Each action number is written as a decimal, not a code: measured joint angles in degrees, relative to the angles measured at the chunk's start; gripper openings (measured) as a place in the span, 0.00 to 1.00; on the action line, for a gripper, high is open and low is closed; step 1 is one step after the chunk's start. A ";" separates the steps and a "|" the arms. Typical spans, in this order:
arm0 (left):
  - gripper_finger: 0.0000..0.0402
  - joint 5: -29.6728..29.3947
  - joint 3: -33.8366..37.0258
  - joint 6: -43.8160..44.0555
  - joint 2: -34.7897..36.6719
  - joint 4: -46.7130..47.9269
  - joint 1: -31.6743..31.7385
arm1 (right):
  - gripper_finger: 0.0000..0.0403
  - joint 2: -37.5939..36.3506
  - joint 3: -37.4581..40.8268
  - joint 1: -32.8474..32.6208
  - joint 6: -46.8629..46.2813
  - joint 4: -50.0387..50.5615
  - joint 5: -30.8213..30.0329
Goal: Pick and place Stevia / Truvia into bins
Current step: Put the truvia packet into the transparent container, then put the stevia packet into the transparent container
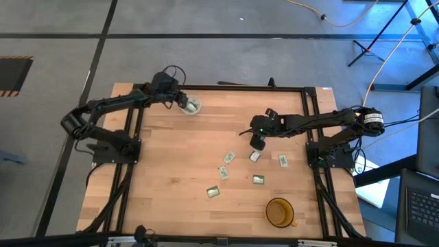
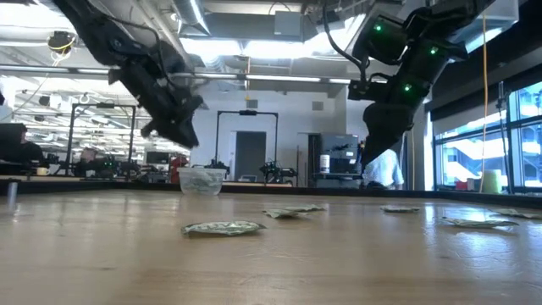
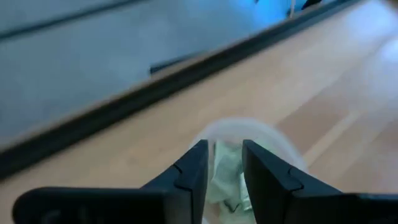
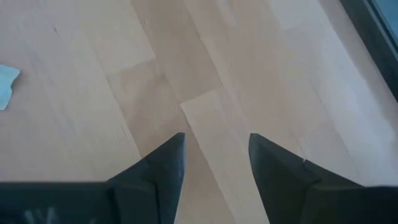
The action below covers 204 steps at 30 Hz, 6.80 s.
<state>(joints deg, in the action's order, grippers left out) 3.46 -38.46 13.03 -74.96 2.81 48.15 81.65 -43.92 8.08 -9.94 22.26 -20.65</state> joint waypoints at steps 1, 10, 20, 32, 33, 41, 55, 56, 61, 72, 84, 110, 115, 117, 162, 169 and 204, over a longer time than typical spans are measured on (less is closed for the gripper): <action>0.24 0.01 -0.02 -0.62 1.56 0.02 -0.18 | 0.44 0.00 -0.01 0.00 -0.03 0.16 0.80; 0.24 1.68 5.59 -1.21 13.00 -7.53 -8.14 | 0.44 0.00 -0.04 -1.04 -0.08 3.31 17.69; 0.25 1.80 22.44 5.73 17.60 -42.38 -22.36 | 0.44 0.87 -0.04 -6.99 -4.68 4.92 17.87; 0.24 1.43 25.56 3.51 17.65 -52.37 -33.45 | 0.37 8.18 -0.04 -8.86 -9.61 5.99 17.95; 0.24 1.33 25.56 3.53 17.65 -52.36 -33.77 | 0.35 8.67 -0.04 -8.87 -10.03 6.00 17.95; 0.24 1.24 25.56 2.35 17.65 -52.32 -34.74 | 0.27 11.15 -0.28 -8.88 -10.78 6.19 18.02; 0.23 1.02 25.56 2.26 17.62 -52.30 -34.72 | 0.02 11.08 -0.37 -8.87 -8.42 6.31 17.74; 0.23 0.82 25.56 2.29 17.62 -52.30 -34.72 | 0.01 11.08 -0.62 -8.87 -7.71 6.45 17.76; 0.23 -2.48 25.56 9.11 17.53 -52.24 -34.72 | 0.02 11.57 -4.28 -8.85 -4.35 10.64 16.09; 0.29 -1.90 24.11 27.59 9.87 -46.71 -34.72 | 0.00 11.37 -20.57 -8.83 16.09 11.63 -4.85; 0.36 5.37 10.07 36.90 -4.59 -47.48 -34.72 | 0.00 11.24 -27.17 -8.83 29.56 2.47 -4.89; 0.08 8.62 1.32 28.30 -12.30 -42.77 -34.00 | 0.00 11.19 -27.17 -9.19 29.54 -2.64 -4.89; 0.03 9.84 1.32 27.02 -12.30 -42.65 -32.61 | 0.07 11.15 -27.21 -9.51 29.64 -2.35 -5.19; 0.02 11.31 1.32 26.79 -12.30 -42.70 -31.55 | 0.13 10.46 -27.26 -9.51 28.07 -0.06 -5.75; 0.04 11.02 1.36 14.70 -7.86 -3.45 -2.61 | 0.46 4.15 -19.37 -9.51 -4.60 30.70 -4.76; 0.11 7.55 1.36 12.72 -7.86 0.95 -2.63 | 0.46 4.15 -19.37 -9.51 -4.73 30.71 -4.76; 0.15 11.69 23.16 4.20 24.65 -40.65 -17.43 | 0.46 4.17 -5.60 -12.19 -37.97 41.38 15.95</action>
<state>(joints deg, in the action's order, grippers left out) 15.16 -15.30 17.23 -50.31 -37.84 30.72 85.82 -49.52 -4.11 -47.92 63.63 -4.70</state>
